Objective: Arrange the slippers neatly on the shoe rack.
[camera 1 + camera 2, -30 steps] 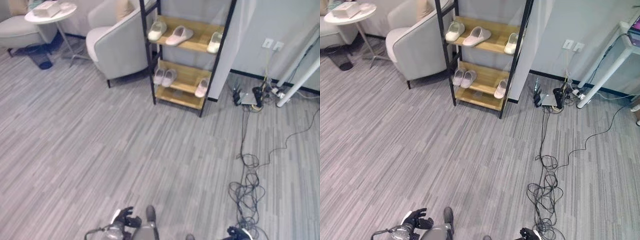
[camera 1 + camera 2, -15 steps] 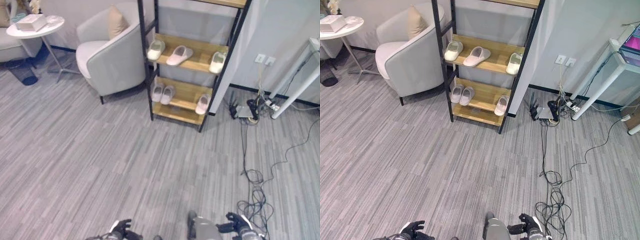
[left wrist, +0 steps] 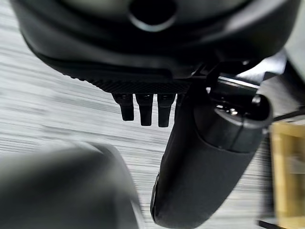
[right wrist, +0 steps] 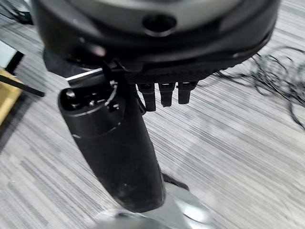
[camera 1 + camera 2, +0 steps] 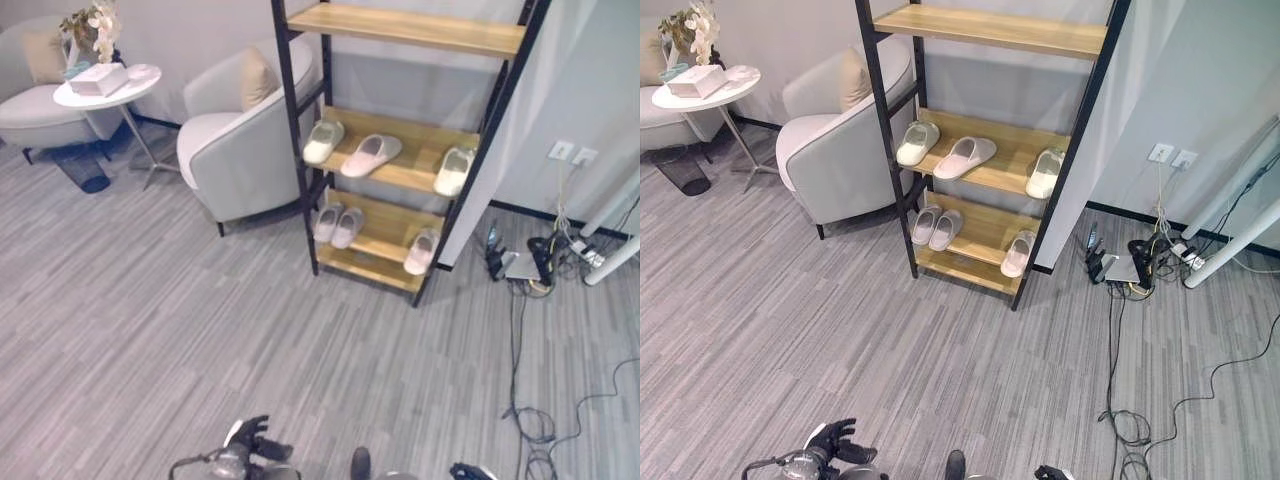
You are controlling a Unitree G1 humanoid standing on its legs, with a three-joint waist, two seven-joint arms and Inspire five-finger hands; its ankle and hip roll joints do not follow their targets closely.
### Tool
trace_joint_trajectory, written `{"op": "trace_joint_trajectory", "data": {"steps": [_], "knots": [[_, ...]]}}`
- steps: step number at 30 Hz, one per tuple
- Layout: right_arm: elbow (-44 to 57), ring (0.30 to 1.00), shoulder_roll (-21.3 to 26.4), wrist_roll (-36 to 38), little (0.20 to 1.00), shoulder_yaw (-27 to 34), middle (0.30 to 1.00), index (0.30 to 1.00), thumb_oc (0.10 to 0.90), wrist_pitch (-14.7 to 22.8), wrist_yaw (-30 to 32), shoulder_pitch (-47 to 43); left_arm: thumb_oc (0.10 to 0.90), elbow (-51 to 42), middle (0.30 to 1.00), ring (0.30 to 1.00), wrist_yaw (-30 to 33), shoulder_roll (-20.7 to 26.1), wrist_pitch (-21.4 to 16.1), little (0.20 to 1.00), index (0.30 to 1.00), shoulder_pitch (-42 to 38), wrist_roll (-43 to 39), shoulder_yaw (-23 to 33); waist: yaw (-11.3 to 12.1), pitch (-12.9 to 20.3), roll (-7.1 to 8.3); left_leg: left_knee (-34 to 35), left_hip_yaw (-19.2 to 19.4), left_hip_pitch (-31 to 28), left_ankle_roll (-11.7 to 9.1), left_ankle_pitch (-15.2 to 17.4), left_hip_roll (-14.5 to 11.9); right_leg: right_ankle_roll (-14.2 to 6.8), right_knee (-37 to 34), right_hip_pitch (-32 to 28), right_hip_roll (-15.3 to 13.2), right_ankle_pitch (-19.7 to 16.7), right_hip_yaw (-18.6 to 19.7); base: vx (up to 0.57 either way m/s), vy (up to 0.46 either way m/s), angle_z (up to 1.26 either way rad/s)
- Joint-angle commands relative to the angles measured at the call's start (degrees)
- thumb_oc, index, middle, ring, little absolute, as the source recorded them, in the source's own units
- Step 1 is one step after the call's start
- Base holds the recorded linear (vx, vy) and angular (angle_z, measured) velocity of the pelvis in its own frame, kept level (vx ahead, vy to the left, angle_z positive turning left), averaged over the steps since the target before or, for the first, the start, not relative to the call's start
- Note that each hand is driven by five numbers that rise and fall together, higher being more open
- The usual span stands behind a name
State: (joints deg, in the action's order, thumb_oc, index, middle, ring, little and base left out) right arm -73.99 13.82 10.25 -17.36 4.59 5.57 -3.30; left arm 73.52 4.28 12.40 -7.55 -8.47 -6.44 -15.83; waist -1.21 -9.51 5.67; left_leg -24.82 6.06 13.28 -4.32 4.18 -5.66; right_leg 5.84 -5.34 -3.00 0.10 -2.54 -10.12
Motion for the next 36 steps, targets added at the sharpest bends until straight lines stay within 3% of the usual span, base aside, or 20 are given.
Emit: {"op": "trace_joint_trajectory", "data": {"steps": [1, 2, 7, 9, 10, 13, 18, 19, 20, 22, 25, 26, 28, 30, 31, 32, 33, 34, 36], "knots": [[1.2, 0.9, 3.0, 1.3, 0.9, 0.4, 0.9, 0.9, 0.8, 1.6, 0.9, 0.7, 0.8, 0.9, 0.9, 0.9, 0.5, -0.3, -0.1, 0.9, 0.9, 2.5, 0.2, -3.0, 3.1, -2.2, -1.21, 9.5, -1.5, 2.4, 2.0, -4.2, 3.0, -6.6, 6.9, -3.4, -1.1, 8.2, 5.3, 0.31, 0.11, -0.06], [1.4, 0.9, 3.0, 1.6, 0.9, 0.4, 0.9, 0.9, 0.8, 1.8, 1.1, 0.7, 0.8, 1.0, 0.9, 0.9, 0.6, -0.4, -0.1, 0.9, 0.9, 2.6, -0.1, -2.9, 3.6, -2.3, -1.55, 10.8, -2.4, 3.2, 1.5, -5.7, 3.3, -6.7, 6.5, -4.2, -0.6, 8.4, 5.9, 0.28, 0.117, -0.16], [1.5, 0.9, 2.3, 0.6, 0.9, 0.5, 0.9, 0.9, 0.8, 1.8, 0.7, 1.0, 0.8, 1.9, 0.9, 0.9, 0.2, -0.6, -0.1, 0.9, 0.9, 3.8, -2.0, -0.9, 4.6, -0.4, -1.22, 13.0, -2.5, 0.8, 2.6, -4.4, 4.5, -9.3, 9.8, -4.8, -2.9, 9.1, 6.3, 0.22, 0.145, -0.52], [2.2, 0.9, 2.0, -0.1, 0.9, 0.4, 0.9, 0.9, 0.8, 1.9, 0.3, 0.5, 0.8, 1.6, 0.9, 0.9, 0.4, -0.5, -0.3, 0.9, 0.9, 3.7, -2.7, -0.5, 5.2, -0.3, -1.34, 14.3, -0.7, -2.1, 4.2, -2.9, 4.7, -11.8, 18.4, -1.9, -6.0, 7.0, 4.8, 0.16, 0.201, -0.59], [3.1, 0.9, 1.8, -0.2, 0.9, 0.3, 0.9, 0.9, 0.8, 1.7, 0.1, -0.3, 0.8, 0.7, 0.9, 0.9, 0.5, 0.0, -0.3, 0.9, 0.9, 3.1, -1.9, -1.2, 4.4, -0.6, -2.02, 15.8, -0.3, -5.8, 5.8, -1.7, 4.9, -12.9, 26.9, 2.7, -8.1, 2.3, 4.0, 0.2, 0.23, -0.77], [3.8, 0.9, 1.6, -0.9, 0.9, 0.0, 0.9, 0.9, 0.8, 2.1, -0.1, -0.7, 0.8, 0.3, 0.9, 0.9, 0.2, 0.7, -0.3, 0.9, 0.9, 2.4, -0.6, -2.0, 3.2, -1.4, -3.12, 16.7, 0.6, -9.6, 7.1, 0.7, 4.9, -13.0, 33.2, 7.6, -9.8, 0.3, 1.0, 0.21, 0.147, -0.37], [3.8, 0.9, 1.7, -1.4, 0.9, -0.5, 0.9, 0.9, 0.8, 2.0, -0.4, -1.4, 0.8, 0.5, 0.9, 0.9, -0.4, 0.8, -0.1, 0.9, 0.9, 1.9, -0.5, -1.7, 1.3, -1.4, -3.0, 19.4, 0.1, -15.0, 7.3, 3.3, 6.1, -12.0, 24.8, 11.7, -8.3, 2.3, -1.9, 0.25, 0.003, -0.02], [3.9, 0.9, 1.7, -1.5, 0.9, -0.7, 0.9, 0.9, 0.8, 2.0, -0.6, -1.6, 0.8, 0.6, 0.9, 0.9, -0.6, 0.7, -0.1, 0.9, 0.9, 2.0, -0.4, -1.5, 1.0, -1.3, -2.79, 20.0, -0.2, -16.1, 7.2, 3.9, 6.3, -12.0, 22.1, 12.5, -8.1, 2.0, -2.7, 0.34, -0.051, -0.02], [4.0, 0.9, 1.8, -1.9, 0.9, -1.0, 0.9, 0.9, 0.8, 1.8, -0.7, -1.9, 0.8, 0.8, 0.9, 0.9, -0.6, 0.6, -0.2, 0.9, 0.9, 1.9, -0.7, -1.3, 0.1, -1.4, -2.37, 21.3, -1.1, -18.7, 7.1, 4.8, 7.1, -12.4, 17.5, 16.1, -7.8, -0.7, -3.8, 0.34, -0.048, -0.05], [4.1, 0.9, 2.1, -2.2, 0.9, -0.9, 0.9, 0.9, 0.8, 1.6, -1.0, -2.0, 0.8, 1.0, 0.9, 0.9, -0.7, 0.6, -0.2, 0.9, 0.9, 2.0, -0.7, -0.9, -0.9, -1.6, -2.59, 22.0, -2.2, -20.9, 6.7, 6.0, 7.4, -12.9, 14.8, 18.2, -7.9, -2.4, -4.3, 0.38, -0.061, -0.05], [3.8, 0.9, 2.4, -1.9, 0.9, -0.8, 0.9, 0.9, 0.8, 1.8, -1.1, -0.5, 0.8, 1.6, 0.9, 0.9, -1.1, 0.2, -0.3, 0.9, 0.9, 2.7, 1.1, -1.4, -1.8, -0.4, -2.51, 21.1, -3.1, -23.1, 6.4, 8.4, 8.0, -11.6, 12.1, 15.5, -5.9, -2.2, -2.0, 0.32, -0.084, 0.18], [3.6, 0.9, 2.5, -2.0, 0.9, -0.7, 0.9, 0.9, 0.8, 1.7, -1.0, -0.1, 0.8, 1.8, 0.9, 0.9, -1.3, -0.1, -0.2, 0.9, 0.9, 2.9, 1.0, -1.3, -1.8, 0.0, -2.68, 19.9, -3.2, -23.1, 5.6, 7.9, 7.6, -11.2, 11.5, 14.5, -5.3, -2.1, -2.1, 0.24, -0.081, 0.37], [3.0, 0.9, 2.7, -1.9, 0.9, -0.7, 0.9, 0.9, 0.8, 1.7, -0.8, 0.5, 0.8, 2.1, 0.9, 0.9, -1.2, -0.5, -0.2, 0.9, 0.9, 3.0, 1.1, -1.4, -1.7, 0.2, -2.66, 12.5, -2.2, -20.8, 3.0, 4.8, 6.2, -10.2, 9.5, 11.6, -4.8, -2.0, -2.6, 0.18, -0.136, 0.52], [2.9, 0.9, 3.0, -1.2, 0.9, -0.3, 0.9, 0.9, 0.8, 1.7, -0.6, 0.5, 0.8, 1.5, 0.9, 0.9, -1.2, -0.6, -0.2, 0.9, 0.9, 2.8, 0.8, -1.6, -1.4, -0.3, -1.98, 0.0, -0.9, -15.2, 0.4, -0.3, 3.4, -8.6, 8.0, 8.5, -4.7, -1.1, -2.6, 0.09, -0.138, 0.22], [2.9, 0.9, 3.0, -1.2, 0.9, -0.3, 0.9, 0.9, 0.8, 1.7, -0.6, 0.5, 0.8, 1.5, 0.9, 0.9, -1.2, -0.6, -0.2, 0.9, 0.9, 2.8, 0.8, -1.6, -1.5, -0.2, -2.02, -0.1, -0.9, -15.1, 0.4, -0.2, 3.4, -8.6, 8.0, 8.5, -4.6, -1.1, -2.6, 0.1, -0.147, -0.04], [2.9, 0.9, 3.3, -0.5, 0.9, -0.5, 0.9, 0.9, 0.8, 1.7, -0.3, -0.1, 0.8, 1.0, 0.9, 0.9, -0.9, -0.7, 0.0, 0.9, 0.9, 2.4, 0.5, -1.9, -0.5, -1.4, -0.66, -9.3, -0.4, -10.3, 0.1, -3.2, 2.5, -7.0, 7.1, 6.1, -5.0, -0.1, -2.0, 0.08, -0.093, -0.06], [2.9, 0.9, 3.3, -0.5, 0.9, -0.5, 0.9, 0.9, 0.8, 1.7, -0.3, -0.1, 0.8, 1.0, 0.9, 0.9, -0.9, -0.7, 0.0, 0.9, 0.9, 2.4, 0.5, -1.9, -0.5, -1.5, -0.81, -9.8, -0.5, -10.0, 0.0, -3.0, 2.3, -7.0, 7.1, 6.2, -4.8, -0.1, -2.1, 0.19, -0.104, -0.2], [3.0, 0.9, 3.4, -0.2, 0.9, -0.9, 0.9, 0.9, 0.8, 1.5, -0.2, 0.0, 0.8, 0.8, 0.9, 0.9, -0.8, -0.7, -0.1, 0.9, 0.9, 2.3, 0.0, -2.1, 0.4, -1.9, -0.03, -10.3, 0.6, -6.1, 1.0, -2.1, 1.9, -6.7, 6.4, 4.1, -5.0, 0.9, -1.4, 0.19, 0.001, -0.4], [3.1, 0.9, 3.4, 0.2, 0.9, -0.9, 0.9, 0.9, 0.8, 1.8, -0.2, 0.1, 0.8, 0.6, 0.9, 0.9, -0.6, -0.9, -0.3, 0.9, 0.9, 2.4, -0.5, -2.4, 1.3, -2.0, -0.32, -5.5, 0.6, -4.6, 1.4, -0.8, 1.2, -7.4, 5.4, 2.4, -4.5, 1.7, -0.8, 0.24, 0.036, -0.35]]}}
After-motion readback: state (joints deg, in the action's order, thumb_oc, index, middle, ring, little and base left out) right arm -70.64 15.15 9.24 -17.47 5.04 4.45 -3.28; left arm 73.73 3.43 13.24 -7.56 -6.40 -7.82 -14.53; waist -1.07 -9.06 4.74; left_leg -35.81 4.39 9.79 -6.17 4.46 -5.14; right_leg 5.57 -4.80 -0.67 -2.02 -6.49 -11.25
